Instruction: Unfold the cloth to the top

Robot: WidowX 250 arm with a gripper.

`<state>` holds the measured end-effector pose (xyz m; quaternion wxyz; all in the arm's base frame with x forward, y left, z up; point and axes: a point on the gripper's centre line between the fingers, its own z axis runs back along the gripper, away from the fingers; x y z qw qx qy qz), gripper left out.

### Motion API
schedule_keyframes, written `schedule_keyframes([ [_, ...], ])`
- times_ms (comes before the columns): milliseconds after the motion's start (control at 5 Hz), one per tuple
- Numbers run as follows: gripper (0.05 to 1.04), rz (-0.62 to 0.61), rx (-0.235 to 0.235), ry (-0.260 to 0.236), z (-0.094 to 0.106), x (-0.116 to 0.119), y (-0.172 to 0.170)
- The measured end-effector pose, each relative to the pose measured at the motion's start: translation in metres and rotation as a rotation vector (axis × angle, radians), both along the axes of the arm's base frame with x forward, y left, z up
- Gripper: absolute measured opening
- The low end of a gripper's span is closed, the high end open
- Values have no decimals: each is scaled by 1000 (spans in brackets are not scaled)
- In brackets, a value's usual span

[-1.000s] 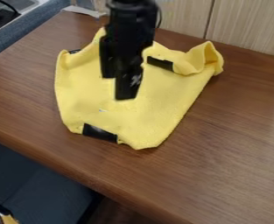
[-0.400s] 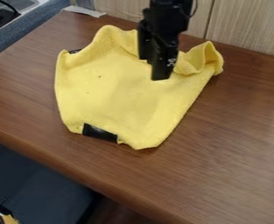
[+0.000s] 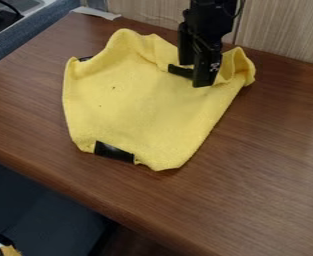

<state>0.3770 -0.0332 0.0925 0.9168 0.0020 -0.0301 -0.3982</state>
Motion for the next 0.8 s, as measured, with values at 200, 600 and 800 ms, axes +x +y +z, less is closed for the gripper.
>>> schedule_keyframes([
  [200, 946, -17, -22, 24, -9, 10, -5],
  [600, 368, -4, -1, 40, -17, 16, 1],
  [800, 174, 1, 13, 42, -18, 15, 3],
])
